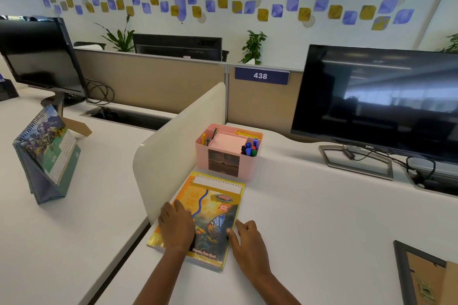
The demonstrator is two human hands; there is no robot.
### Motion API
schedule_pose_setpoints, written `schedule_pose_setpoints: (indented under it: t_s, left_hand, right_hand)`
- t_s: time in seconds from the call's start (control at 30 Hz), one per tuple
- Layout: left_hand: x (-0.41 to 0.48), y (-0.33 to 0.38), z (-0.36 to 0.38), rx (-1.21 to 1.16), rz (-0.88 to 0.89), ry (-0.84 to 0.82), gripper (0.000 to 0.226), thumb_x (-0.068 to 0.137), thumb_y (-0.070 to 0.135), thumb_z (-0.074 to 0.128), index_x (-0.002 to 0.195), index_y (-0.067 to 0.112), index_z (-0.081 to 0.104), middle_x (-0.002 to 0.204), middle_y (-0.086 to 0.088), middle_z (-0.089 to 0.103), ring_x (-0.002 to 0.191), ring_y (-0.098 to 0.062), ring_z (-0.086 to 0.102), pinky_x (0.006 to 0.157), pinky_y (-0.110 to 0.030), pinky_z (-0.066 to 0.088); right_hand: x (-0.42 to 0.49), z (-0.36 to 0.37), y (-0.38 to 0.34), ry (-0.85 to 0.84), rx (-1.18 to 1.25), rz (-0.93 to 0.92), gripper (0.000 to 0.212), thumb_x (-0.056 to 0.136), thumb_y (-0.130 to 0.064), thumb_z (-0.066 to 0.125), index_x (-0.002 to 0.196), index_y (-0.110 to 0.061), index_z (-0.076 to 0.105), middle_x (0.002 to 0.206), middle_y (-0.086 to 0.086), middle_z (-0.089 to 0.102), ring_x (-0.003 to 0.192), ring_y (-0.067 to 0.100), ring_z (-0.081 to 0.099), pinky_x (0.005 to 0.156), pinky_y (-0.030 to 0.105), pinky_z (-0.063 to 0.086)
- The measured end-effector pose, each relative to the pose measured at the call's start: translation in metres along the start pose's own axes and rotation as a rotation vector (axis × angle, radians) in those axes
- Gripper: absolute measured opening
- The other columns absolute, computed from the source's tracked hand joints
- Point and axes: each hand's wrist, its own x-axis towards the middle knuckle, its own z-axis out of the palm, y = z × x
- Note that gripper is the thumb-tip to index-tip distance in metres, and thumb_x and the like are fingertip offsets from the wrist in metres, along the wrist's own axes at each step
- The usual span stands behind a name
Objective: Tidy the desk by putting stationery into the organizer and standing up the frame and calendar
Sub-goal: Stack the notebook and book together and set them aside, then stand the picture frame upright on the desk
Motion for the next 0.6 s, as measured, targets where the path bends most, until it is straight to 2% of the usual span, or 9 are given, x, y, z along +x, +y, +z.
schedule_pose_setpoints:
  t_s: [0.03, 0.1, 0.17, 0.3, 0.33, 0.4, 0.53, 0.6]
  left_hand:
    - [-0.002, 0.002, 0.003, -0.031, -0.001, -0.016, 0.040, 0.067, 0.003, 0.079, 0.096, -0.016, 0.060, 0.094, -0.040, 0.058, 0.085, -0.054, 0.058, 0.070, -0.053, 0.051]
    - [-0.005, 0.009, 0.008, -0.053, 0.026, -0.022, 0.050, 0.060, 0.005, 0.084, 0.100, -0.016, 0.061, 0.100, -0.042, 0.057, 0.091, -0.057, 0.058, 0.073, -0.059, 0.050]
    - [-0.011, 0.022, 0.007, -0.055, 0.083, -0.019, 0.055, 0.054, 0.007, 0.087, 0.099, -0.013, 0.063, 0.100, -0.041, 0.059, 0.090, -0.056, 0.059, 0.072, -0.059, 0.050]
    - [-0.025, 0.048, 0.011, -0.047, 0.202, -0.019, 0.052, 0.053, 0.008, 0.088, 0.096, -0.010, 0.066, 0.100, -0.037, 0.062, 0.092, -0.053, 0.061, 0.071, -0.057, 0.051]
    - [-0.028, 0.056, 0.013, -0.045, 0.234, -0.015, 0.049, 0.054, 0.007, 0.086, 0.096, -0.009, 0.066, 0.100, -0.037, 0.062, 0.093, -0.052, 0.061, 0.070, -0.057, 0.052]
    - [-0.034, 0.069, 0.020, -0.064, 0.303, -0.009, 0.042, 0.058, 0.005, 0.084, 0.094, -0.007, 0.066, 0.099, -0.035, 0.063, 0.093, -0.051, 0.061, 0.071, -0.055, 0.053]
    - [-0.056, 0.100, 0.031, -0.074, 0.414, -0.115, 0.025, 0.068, 0.010, 0.074, 0.089, -0.002, 0.069, 0.094, -0.029, 0.067, 0.089, -0.045, 0.065, 0.067, -0.050, 0.056]
    - [-0.069, 0.117, 0.038, -0.063, 0.462, -0.175, 0.027, 0.075, 0.022, 0.056, 0.087, 0.003, 0.072, 0.094, -0.025, 0.070, 0.088, -0.039, 0.068, 0.065, -0.045, 0.056]
  right_hand:
    - [-0.001, -0.001, 0.004, 0.004, -0.004, 0.002, 0.120, 0.050, -0.088, -0.015, 0.124, -0.017, 0.048, 0.111, 0.002, 0.049, 0.104, 0.015, 0.053, 0.077, 0.018, 0.041]
    - [-0.004, -0.006, 0.010, 0.024, -0.047, -0.012, 0.135, 0.037, -0.085, -0.029, 0.128, -0.017, 0.045, 0.119, 0.002, 0.048, 0.108, 0.014, 0.050, 0.081, 0.018, 0.041]
    - [-0.009, -0.013, 0.015, 0.039, -0.077, -0.025, 0.138, 0.036, -0.082, -0.034, 0.132, -0.018, 0.042, 0.122, 0.001, 0.047, 0.111, 0.013, 0.048, 0.085, 0.017, 0.040]
    - [-0.021, -0.028, 0.031, 0.072, -0.126, -0.002, 0.134, 0.041, -0.082, -0.033, 0.132, -0.020, 0.044, 0.119, 0.000, 0.049, 0.109, 0.014, 0.048, 0.079, 0.015, 0.036]
    - [-0.025, -0.032, 0.036, 0.080, -0.127, 0.003, 0.128, 0.046, -0.083, -0.027, 0.130, -0.021, 0.047, 0.118, 0.001, 0.050, 0.108, 0.015, 0.048, 0.078, 0.017, 0.038]
    - [-0.032, -0.042, 0.044, 0.093, -0.116, 0.015, 0.100, 0.063, -0.078, -0.005, 0.122, -0.022, 0.053, 0.115, 0.002, 0.051, 0.107, 0.017, 0.049, 0.078, 0.022, 0.041]
    - [-0.045, -0.069, 0.066, 0.141, -0.089, 0.052, 0.034, 0.093, -0.036, 0.037, 0.108, -0.018, 0.062, 0.106, 0.002, 0.054, 0.104, 0.018, 0.052, 0.075, 0.022, 0.041]
    - [-0.054, -0.085, 0.083, 0.194, -0.073, 0.071, 0.025, 0.094, -0.025, 0.042, 0.104, -0.016, 0.064, 0.099, -0.002, 0.052, 0.102, 0.017, 0.054, 0.073, 0.020, 0.040]
